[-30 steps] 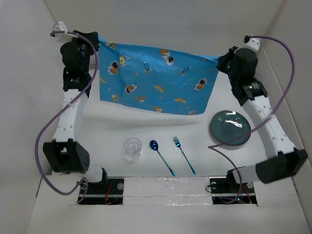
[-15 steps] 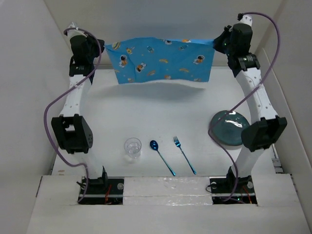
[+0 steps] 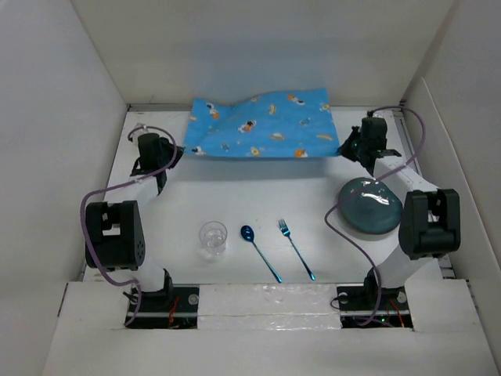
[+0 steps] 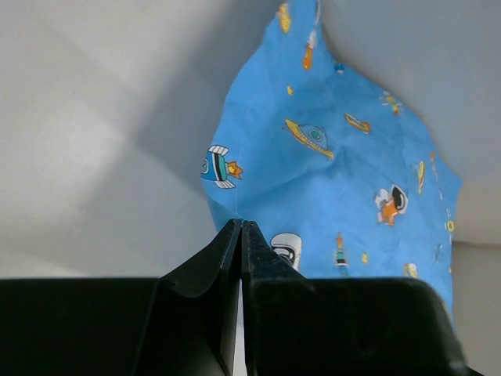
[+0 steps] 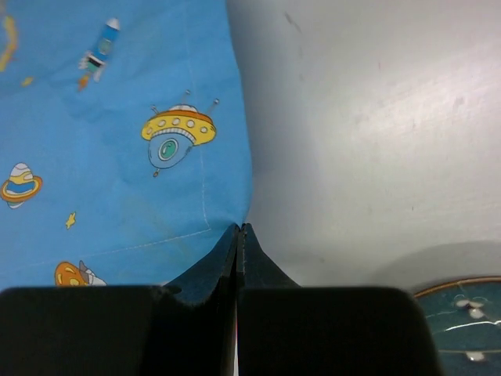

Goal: Set the dinner table for one person

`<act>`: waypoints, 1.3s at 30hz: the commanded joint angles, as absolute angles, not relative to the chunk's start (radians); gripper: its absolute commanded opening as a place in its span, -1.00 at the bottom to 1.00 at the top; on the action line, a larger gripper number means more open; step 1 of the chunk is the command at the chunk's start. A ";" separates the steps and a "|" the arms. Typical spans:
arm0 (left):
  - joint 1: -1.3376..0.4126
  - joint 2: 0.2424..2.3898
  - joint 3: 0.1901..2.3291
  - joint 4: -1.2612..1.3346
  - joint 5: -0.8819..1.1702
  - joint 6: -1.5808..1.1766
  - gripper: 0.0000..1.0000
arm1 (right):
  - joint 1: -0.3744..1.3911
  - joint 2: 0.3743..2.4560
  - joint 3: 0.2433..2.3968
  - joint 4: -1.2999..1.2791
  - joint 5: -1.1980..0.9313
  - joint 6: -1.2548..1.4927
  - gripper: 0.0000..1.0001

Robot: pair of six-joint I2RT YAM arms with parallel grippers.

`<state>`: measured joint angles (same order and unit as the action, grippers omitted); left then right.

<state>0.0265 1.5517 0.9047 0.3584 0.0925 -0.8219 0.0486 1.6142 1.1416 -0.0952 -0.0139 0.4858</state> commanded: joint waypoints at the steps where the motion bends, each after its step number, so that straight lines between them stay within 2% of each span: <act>1: 0.005 1.517 0.844 0.491 0.055 -0.848 -1.00 | 0.037 1.652 1.132 0.023 -0.043 0.495 -1.00; 8: 0.005 1.608 0.770 0.520 0.075 -0.865 -1.00 | 0.037 1.697 1.074 0.017 -0.049 0.489 -1.00; 22: -0.005 1.523 0.598 0.560 0.049 -0.916 -1.00 | 0.028 1.615 0.971 0.005 0.021 0.517 -1.00; 27: -0.005 1.459 0.543 0.583 0.049 -0.933 -1.00 | 0.028 1.582 0.956 -0.034 0.044 0.517 -0.69; 28: -0.005 1.451 0.537 0.586 0.060 -0.934 -0.81 | 0.028 1.575 0.956 -0.041 0.049 0.518 -0.63; 29: -0.005 1.431 0.532 0.586 0.064 -0.934 -0.65 | 0.028 1.559 0.954 -0.046 0.049 0.520 -0.44; 30: -0.005 1.418 0.519 0.589 0.071 -0.934 -0.47 | 0.028 1.545 0.951 -0.049 0.049 0.520 -0.35; 31: -0.005 1.404 0.512 0.592 0.077 -0.934 -0.11 | 0.028 1.528 0.940 -0.054 0.049 0.522 -0.25; 32: -0.005 1.367 0.508 0.592 0.078 -0.936 0.05 | 0.028 1.491 0.939 -0.061 0.052 0.525 -0.08; 34: -0.005 1.321 0.503 0.591 0.090 -0.943 0.39 | 0.018 1.435 0.914 -0.074 0.066 0.534 0.01; 36: -0.005 1.243 0.526 0.568 0.113 -0.945 0.42 | 0.006 1.315 0.884 -0.081 0.083 0.549 0.09; 39: -0.005 1.129 0.580 0.542 0.195 -0.940 0.14 | -0.047 1.156 0.769 -0.083 0.115 0.604 0.10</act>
<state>-0.0010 1.2366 0.5129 0.5194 0.1139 -0.9436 0.0029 1.2903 0.8337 -0.0818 0.0540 0.5529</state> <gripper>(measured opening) 0.596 0.551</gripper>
